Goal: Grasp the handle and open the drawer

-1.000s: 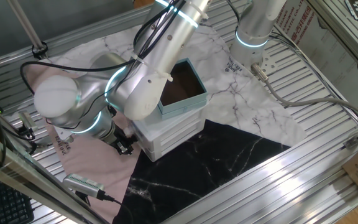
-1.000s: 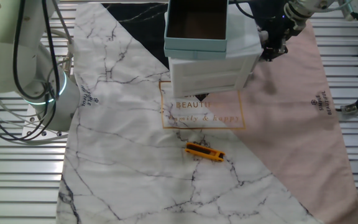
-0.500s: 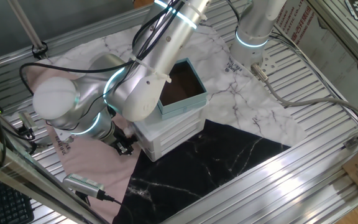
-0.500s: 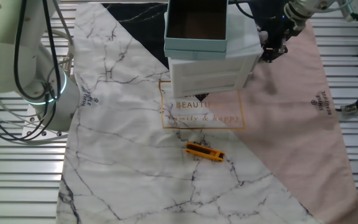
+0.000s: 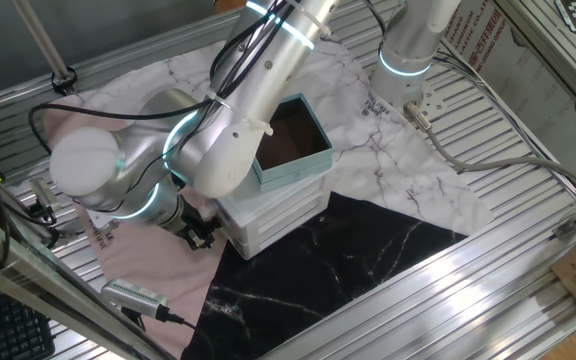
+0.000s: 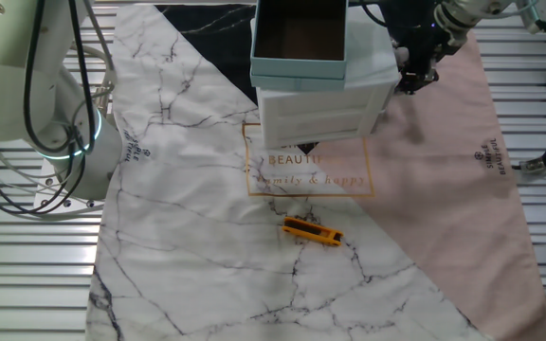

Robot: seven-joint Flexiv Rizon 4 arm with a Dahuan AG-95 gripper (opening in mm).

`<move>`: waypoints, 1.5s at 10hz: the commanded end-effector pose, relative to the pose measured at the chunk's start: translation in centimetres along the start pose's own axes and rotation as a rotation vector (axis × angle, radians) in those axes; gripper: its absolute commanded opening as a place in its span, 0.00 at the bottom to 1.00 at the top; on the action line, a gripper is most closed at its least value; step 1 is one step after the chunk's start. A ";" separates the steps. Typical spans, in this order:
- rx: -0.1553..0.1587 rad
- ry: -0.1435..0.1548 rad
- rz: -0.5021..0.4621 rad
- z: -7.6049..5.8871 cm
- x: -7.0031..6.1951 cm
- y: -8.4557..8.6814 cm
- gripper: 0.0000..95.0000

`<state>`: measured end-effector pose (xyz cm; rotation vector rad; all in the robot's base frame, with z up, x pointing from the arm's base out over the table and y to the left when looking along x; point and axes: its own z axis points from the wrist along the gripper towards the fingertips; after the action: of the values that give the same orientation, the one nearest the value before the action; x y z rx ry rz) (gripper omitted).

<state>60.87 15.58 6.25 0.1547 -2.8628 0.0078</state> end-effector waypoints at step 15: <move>0.001 -0.013 0.021 -0.1 0.1 0.0 0.00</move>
<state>60.79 15.57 6.42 0.1265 -2.8777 0.0098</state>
